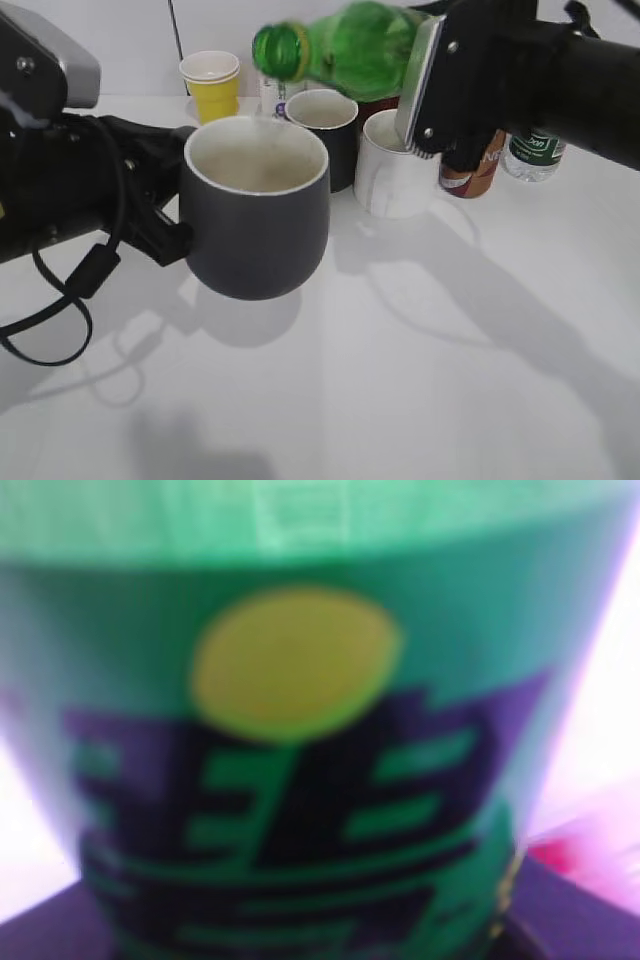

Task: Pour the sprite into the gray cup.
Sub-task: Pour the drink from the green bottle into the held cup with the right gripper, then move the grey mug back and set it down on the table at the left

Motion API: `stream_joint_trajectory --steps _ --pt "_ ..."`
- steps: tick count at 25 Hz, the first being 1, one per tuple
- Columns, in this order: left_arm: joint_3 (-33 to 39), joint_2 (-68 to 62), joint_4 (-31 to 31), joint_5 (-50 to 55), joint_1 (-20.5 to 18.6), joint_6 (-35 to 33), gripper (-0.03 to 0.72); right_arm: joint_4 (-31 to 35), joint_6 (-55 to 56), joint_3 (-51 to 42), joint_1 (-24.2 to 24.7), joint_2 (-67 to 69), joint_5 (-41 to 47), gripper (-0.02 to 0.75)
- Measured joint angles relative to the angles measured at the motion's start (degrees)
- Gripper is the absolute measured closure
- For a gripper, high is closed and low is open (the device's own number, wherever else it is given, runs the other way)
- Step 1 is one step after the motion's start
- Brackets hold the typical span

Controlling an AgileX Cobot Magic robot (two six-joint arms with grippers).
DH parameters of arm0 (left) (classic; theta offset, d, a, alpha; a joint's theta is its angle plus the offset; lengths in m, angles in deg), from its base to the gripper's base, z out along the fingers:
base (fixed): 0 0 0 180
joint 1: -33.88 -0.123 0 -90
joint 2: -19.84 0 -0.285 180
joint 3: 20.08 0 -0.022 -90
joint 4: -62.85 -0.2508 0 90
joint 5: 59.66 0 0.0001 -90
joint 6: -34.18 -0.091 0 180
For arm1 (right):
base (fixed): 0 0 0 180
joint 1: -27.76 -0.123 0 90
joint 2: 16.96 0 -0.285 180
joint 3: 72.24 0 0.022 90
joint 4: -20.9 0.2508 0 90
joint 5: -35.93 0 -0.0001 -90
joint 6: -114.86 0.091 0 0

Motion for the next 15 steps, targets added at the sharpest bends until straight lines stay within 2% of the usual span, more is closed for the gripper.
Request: stream_joint_trajectory --steps 3,6,12,15 --pt "0.0 0.0 0.3 -0.8 -0.6 0.0 0.639 -0.9 11.6 -1.1 0.0 -1.1 4.3 0.354" --pt "0.0 -0.3 0.4 -1.5 -2.3 0.0 0.639 -4.3 29.4 -1.9 0.0 -1.2 6.4 0.354" --pt "0.0 -4.7 0.5 -7.8 -8.2 0.0 0.639 -12.5 67.9 -2.1 0.0 -1.3 0.6 0.354" --pt "0.0 -8.7 0.6 -13.8 -11.5 0.0 0.639 -13.3 73.3 -2.1 0.0 -1.6 -0.5 0.354"
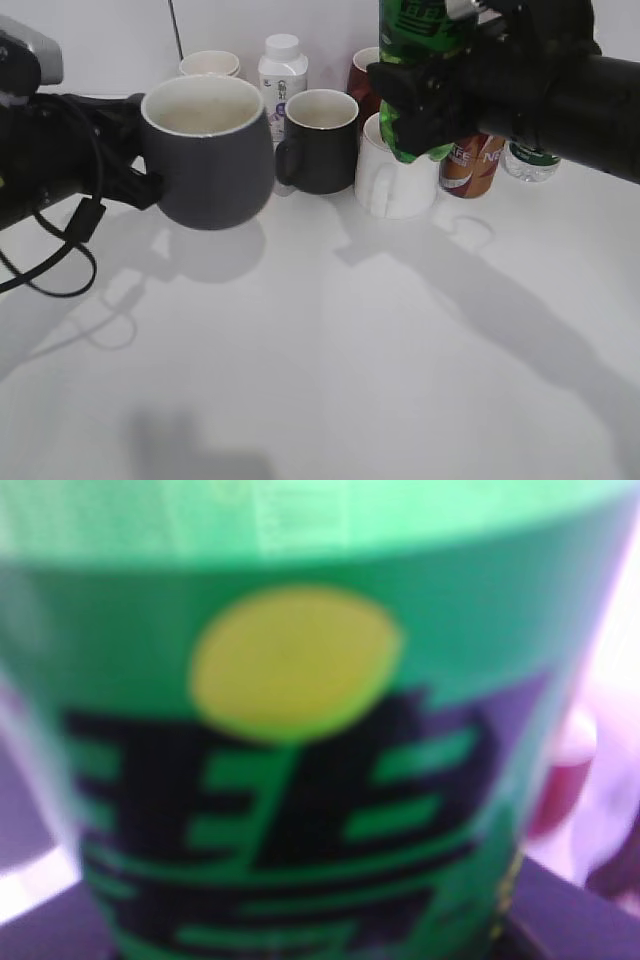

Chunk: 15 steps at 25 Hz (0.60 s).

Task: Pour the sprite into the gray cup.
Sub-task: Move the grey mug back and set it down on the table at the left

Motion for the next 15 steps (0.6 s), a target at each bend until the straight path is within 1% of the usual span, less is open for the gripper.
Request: stream_joint_trajectory --steps 2,9,12,15 --pt "0.0 -3.2 0.1 -4.3 -2.1 0.0 0.639 0.5 1.2 -0.2 0.0 -0.1 -0.3 0.354" --pt "0.0 -16.5 1.1 -20.4 -7.5 0.0 0.639 6.3 1.7 -4.5 0.0 -0.1 -2.1 0.354" --pt "0.0 -21.8 1.8 -23.5 -9.0 0.0 0.639 7.0 1.7 -6.4 0.0 -0.1 -2.1 0.354" --pt "0.0 -26.0 2.1 -25.1 -9.4 0.0 0.639 7.1 1.7 -6.9 0.0 -0.1 -2.1 0.354"
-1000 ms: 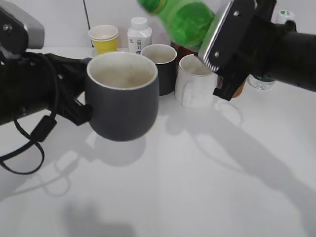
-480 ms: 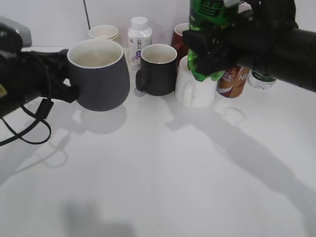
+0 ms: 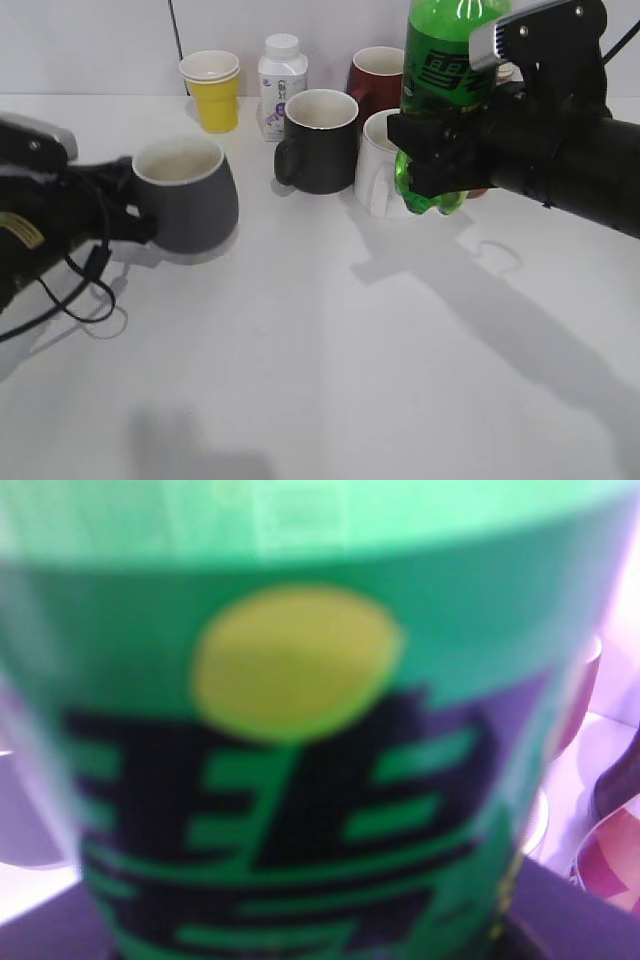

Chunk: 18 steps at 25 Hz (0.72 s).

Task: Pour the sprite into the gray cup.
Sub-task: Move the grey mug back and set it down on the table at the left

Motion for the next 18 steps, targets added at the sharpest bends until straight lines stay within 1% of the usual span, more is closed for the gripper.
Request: stream_joint_trajectory --steps 4,11,13,16,18 --pt "0.0 -3.5 -0.2 -0.9 0.0 0.1 0.64 0.0 0.1 0.0 0.0 0.0 0.0 0.354" --pt "0.3 -4.4 -0.4 -2.9 0.0 0.2 0.637 0.0 0.6 0.0 0.0 0.0 0.0 0.354" --pt "1.4 -4.4 -0.5 -4.0 0.0 0.4 0.608 0.0 0.7 0.0 0.0 0.0 0.0 0.354" --pt "3.0 -4.4 -0.5 -5.4 0.0 0.9 0.531 0.0 1.0 0.0 0.0 0.0 0.0 0.354" --pt "3.7 -4.4 -0.7 -5.8 0.0 1.0 0.5 0.0 1.0 0.0 0.0 0.0 0.0 0.354"
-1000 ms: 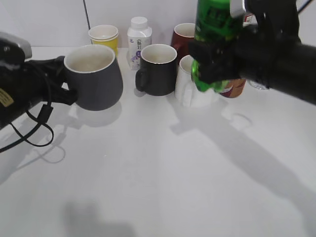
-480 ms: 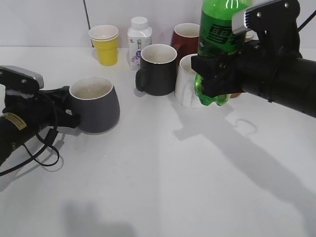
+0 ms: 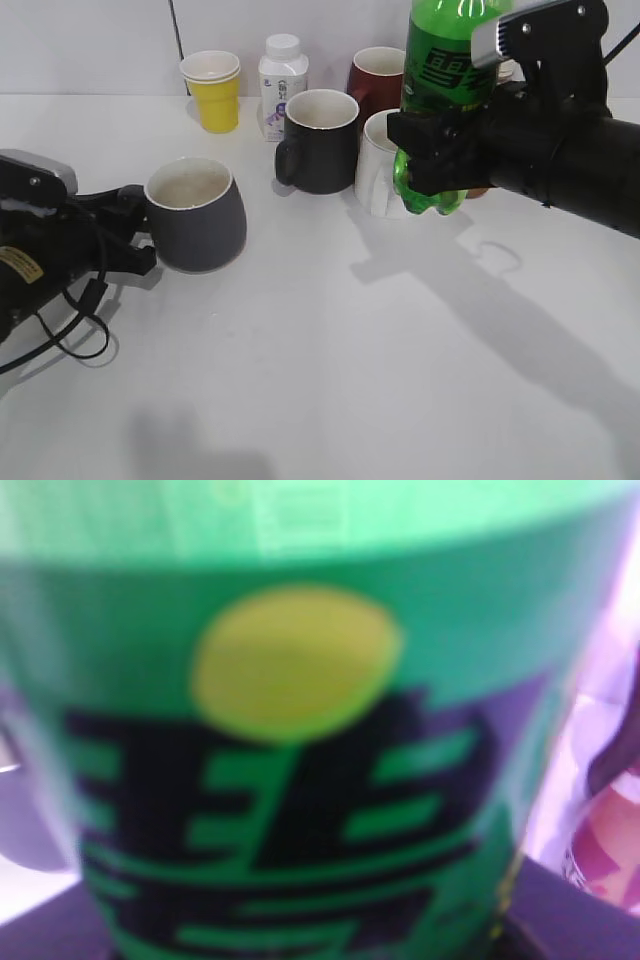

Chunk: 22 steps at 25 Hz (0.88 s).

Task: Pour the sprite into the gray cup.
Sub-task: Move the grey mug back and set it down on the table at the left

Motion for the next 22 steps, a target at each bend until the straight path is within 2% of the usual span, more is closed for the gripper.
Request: stream_joint_trajectory --steps 9,17,22 --pt "4.4 2.5 -1.1 -0.7 0.0 0.4 0.424 3.9 0.1 0.0 0.0 0.2 0.0 0.354" --pt "5.6 6.4 -2.7 1.3 0.0 0.1 0.379 4.4 0.1 0.0 0.0 2.2 -0.3 0.354" --pt "7.5 8.2 -3.9 1.3 0.0 0.4 0.333 5.8 -0.3 0.0 0.0 4.7 -3.0 0.354"
